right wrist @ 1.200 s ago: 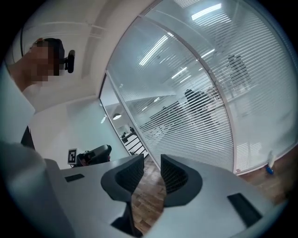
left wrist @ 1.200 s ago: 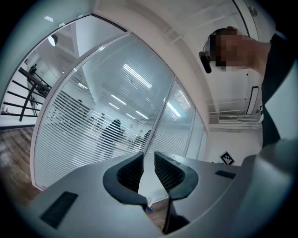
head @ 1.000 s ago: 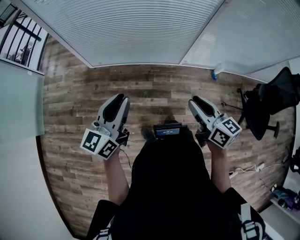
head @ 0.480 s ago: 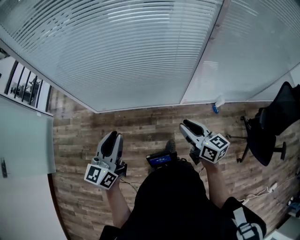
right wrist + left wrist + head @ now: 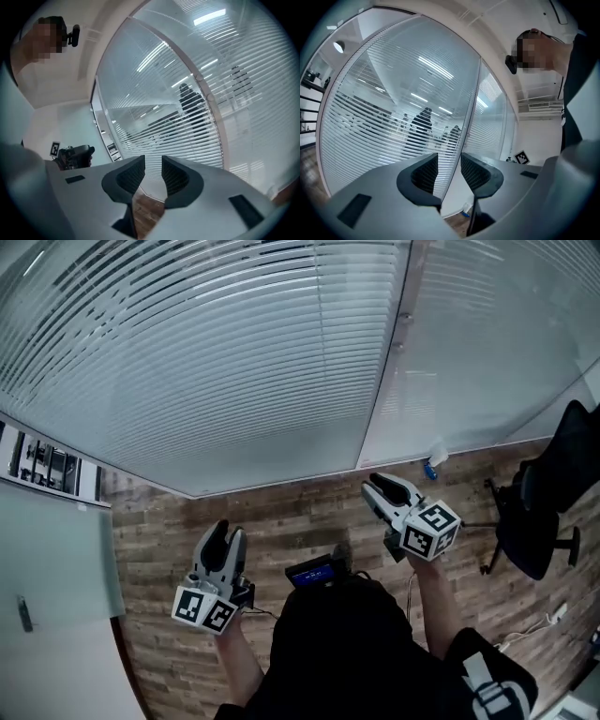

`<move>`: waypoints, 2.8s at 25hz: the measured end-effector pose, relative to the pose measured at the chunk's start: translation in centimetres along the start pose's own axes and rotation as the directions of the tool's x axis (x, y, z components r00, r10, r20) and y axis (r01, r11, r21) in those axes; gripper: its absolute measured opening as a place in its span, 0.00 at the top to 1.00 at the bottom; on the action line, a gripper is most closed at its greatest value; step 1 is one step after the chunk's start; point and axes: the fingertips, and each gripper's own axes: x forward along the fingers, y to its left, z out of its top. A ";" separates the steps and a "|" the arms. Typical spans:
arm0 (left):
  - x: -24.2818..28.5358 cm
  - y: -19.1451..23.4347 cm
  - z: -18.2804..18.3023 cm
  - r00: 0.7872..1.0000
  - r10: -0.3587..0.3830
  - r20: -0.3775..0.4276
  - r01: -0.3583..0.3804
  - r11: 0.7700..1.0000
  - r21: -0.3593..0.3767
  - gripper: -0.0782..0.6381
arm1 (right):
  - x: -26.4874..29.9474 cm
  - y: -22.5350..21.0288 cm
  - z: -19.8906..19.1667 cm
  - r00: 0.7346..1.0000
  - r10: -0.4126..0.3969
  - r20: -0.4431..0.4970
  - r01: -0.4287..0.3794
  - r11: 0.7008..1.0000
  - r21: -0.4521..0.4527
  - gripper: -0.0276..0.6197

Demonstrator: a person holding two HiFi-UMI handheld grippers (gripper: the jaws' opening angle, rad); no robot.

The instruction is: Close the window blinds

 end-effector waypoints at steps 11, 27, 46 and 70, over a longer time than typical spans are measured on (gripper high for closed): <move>3.5 0.8 1.8 0.992 -0.109 0.058 0.110 0.994 -0.022 0.69 | 0.8 -1.8 8.0 0.973 -0.202 0.111 0.225 0.936 -0.271 0.81; 6.0 2.3 4.2 0.951 -0.292 0.098 0.298 0.953 -0.049 0.69 | 0.2 -6.1 15.1 0.817 -0.539 0.203 0.567 0.690 -0.449 0.81; 13.9 -1.2 2.9 0.983 -0.184 -0.019 0.184 0.983 0.005 0.69 | 4.0 -16.0 25.5 0.737 -0.563 0.373 0.669 0.531 -0.520 0.76; 15.3 3.6 4.8 0.981 -0.196 0.012 0.196 0.981 0.006 0.69 | 6.2 -17.1 26.5 0.670 -0.656 0.349 0.723 0.468 -0.508 0.76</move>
